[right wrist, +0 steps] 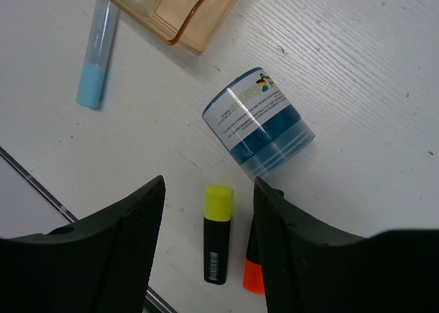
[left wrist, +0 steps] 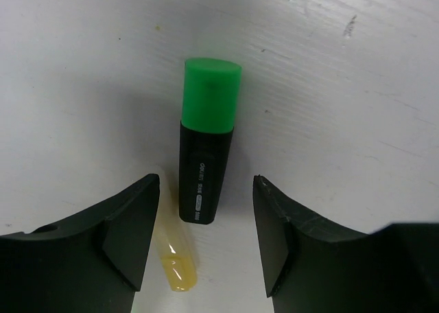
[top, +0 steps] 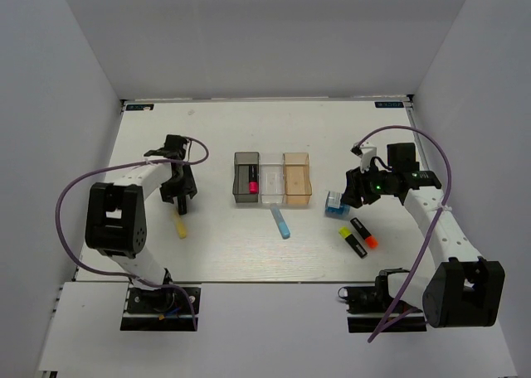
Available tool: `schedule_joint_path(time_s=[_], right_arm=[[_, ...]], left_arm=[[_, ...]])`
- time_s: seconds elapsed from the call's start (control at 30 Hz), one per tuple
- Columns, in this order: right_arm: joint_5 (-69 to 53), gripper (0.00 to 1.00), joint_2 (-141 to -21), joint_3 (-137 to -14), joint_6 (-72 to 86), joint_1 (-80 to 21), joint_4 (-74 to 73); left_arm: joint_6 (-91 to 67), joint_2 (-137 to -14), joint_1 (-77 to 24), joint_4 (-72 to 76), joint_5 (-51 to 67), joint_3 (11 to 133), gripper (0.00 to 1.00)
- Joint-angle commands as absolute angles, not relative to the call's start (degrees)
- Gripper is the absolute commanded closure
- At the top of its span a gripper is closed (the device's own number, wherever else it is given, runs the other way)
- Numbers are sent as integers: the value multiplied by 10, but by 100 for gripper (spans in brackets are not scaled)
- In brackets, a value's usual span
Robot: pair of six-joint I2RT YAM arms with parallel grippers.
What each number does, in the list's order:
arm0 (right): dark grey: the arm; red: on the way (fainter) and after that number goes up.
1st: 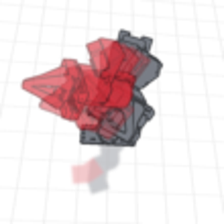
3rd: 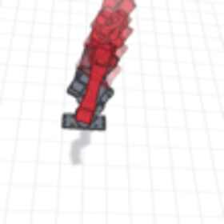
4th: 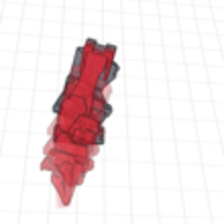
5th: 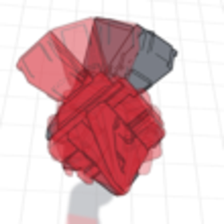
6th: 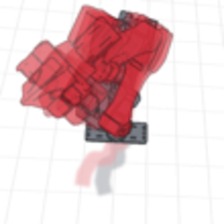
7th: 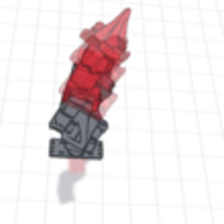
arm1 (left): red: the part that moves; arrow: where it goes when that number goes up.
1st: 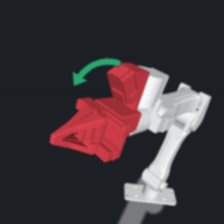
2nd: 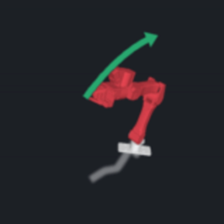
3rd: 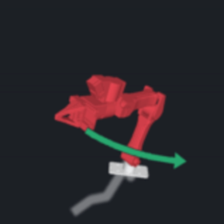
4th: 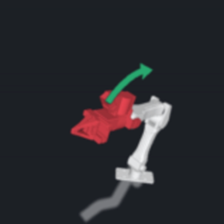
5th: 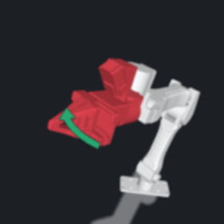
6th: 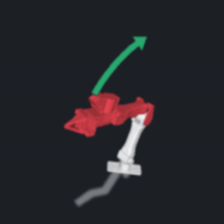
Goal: Sort the stationery into containers
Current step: Pick up the pen from the center of the board.
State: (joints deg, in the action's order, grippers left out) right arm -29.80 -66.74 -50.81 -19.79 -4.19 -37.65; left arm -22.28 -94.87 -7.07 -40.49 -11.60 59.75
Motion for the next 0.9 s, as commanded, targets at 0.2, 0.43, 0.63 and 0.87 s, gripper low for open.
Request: schedule_joint_path(time_s=[0.2, 0.43, 0.63, 0.87], right_arm=[[-308, 42, -662, -526, -204, -40, -384], [-311, 42, -661, -525, -204, -40, -384], [-300, 42, -660, -524, -211, -39, -390], [-287, 40, -657, -519, -220, -38, -383]], left_arm=[[-192, -982, -48, -364, -90, 604, 37], [-185, -1004, -39, -324, -62, 577, 50], [-188, -1001, -39, -321, -47, 572, 97], [-201, -883, -89, -354, -1, 621, 99]])
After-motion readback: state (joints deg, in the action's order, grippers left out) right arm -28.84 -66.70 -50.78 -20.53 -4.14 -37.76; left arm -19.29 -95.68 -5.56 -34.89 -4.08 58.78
